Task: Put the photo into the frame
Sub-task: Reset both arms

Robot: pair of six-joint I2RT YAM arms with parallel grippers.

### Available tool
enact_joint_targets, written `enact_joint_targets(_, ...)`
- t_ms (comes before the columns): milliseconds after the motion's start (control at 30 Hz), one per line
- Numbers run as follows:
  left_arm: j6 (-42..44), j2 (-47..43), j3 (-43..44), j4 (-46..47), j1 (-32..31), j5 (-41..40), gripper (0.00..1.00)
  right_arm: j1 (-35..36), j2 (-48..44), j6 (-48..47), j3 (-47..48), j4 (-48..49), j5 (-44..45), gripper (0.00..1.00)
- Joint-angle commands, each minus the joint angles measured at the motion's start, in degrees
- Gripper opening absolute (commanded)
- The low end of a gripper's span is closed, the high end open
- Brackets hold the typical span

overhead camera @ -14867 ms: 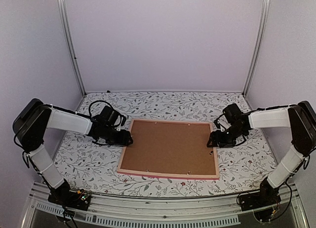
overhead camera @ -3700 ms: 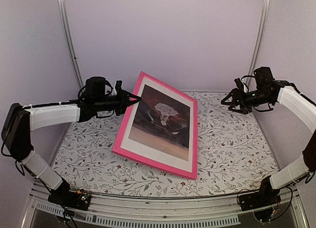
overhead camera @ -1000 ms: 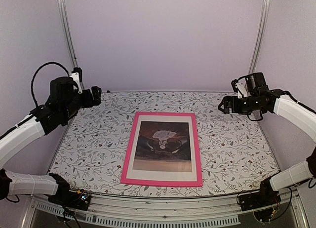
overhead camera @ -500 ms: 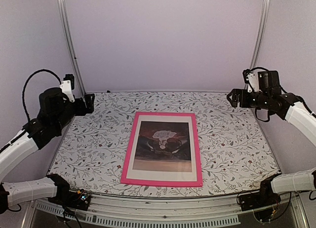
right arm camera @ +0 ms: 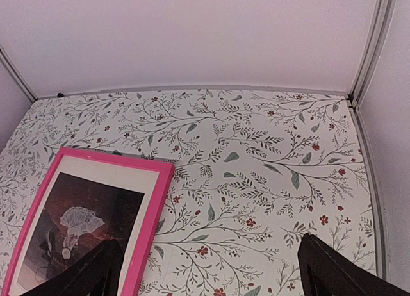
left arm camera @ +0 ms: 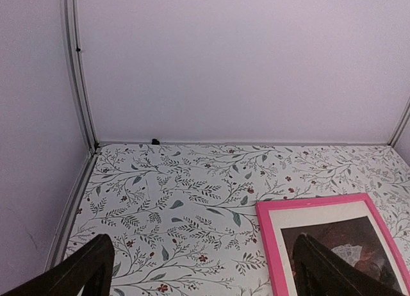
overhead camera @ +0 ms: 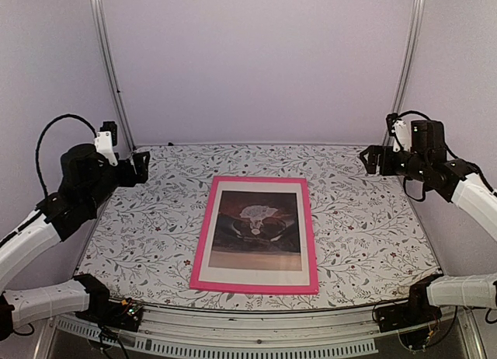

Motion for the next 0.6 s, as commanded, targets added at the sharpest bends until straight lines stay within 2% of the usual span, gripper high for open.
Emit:
enact_joint_targets(0, -0.1, -0.4, -0.8, 1.8, 0.4, 0.3, 1.00, 0.1, -2.6, -1.0, -1.1, 4.0, -0.2, 0.99)
enact_joint_targets(567, -0.4, -0.6, -1.2, 1.9, 0.4, -0.1, 1.00, 0.0, -2.7, -1.3, -1.7, 3.9, -0.5, 0.99)
